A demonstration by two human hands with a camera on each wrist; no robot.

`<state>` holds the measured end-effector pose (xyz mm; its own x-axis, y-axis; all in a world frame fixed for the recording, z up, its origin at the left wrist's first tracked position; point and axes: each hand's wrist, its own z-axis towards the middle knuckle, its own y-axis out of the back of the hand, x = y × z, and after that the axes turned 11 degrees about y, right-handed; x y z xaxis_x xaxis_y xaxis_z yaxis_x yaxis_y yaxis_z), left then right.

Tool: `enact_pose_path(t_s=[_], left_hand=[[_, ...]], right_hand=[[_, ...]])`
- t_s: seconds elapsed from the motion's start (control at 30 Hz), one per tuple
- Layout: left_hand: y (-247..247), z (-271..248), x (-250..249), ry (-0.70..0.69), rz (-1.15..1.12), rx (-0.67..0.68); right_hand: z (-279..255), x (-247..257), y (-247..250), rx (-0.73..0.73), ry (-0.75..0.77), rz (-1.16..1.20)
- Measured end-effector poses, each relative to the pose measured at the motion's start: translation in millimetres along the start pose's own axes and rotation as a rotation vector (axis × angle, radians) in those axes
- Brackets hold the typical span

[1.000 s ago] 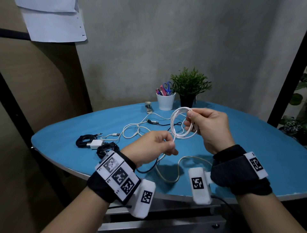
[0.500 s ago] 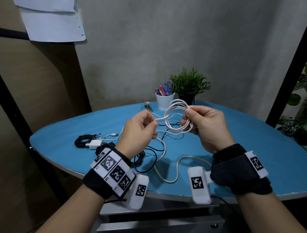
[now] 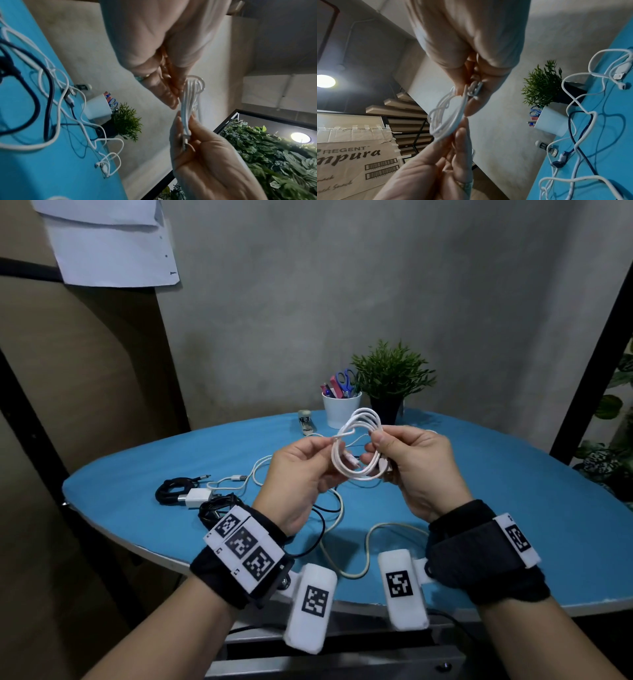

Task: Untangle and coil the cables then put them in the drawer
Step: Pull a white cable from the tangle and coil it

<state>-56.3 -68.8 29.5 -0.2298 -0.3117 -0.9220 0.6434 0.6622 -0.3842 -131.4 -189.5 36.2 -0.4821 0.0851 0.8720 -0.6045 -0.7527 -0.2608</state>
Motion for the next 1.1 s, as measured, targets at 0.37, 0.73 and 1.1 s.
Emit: enact_pose_path(t_s=[0.37, 0.73, 1.1], left_hand=[[-6.5, -4.3, 5.7, -0.042, 0.052, -0.138], [0.6, -3.9, 0.5, 0.322, 0.042, 0.152], [7.5, -2.7, 4.0, 0.281, 0.352, 0.156]], right_hand=[[0.3, -6.0, -0.6, -0.031, 0.151, -0.192], [0.3, -12.6, -0.9, 0.111, -0.047, -0.167], [5.4, 6.4, 7.9, 0.181, -0.277, 0.152]])
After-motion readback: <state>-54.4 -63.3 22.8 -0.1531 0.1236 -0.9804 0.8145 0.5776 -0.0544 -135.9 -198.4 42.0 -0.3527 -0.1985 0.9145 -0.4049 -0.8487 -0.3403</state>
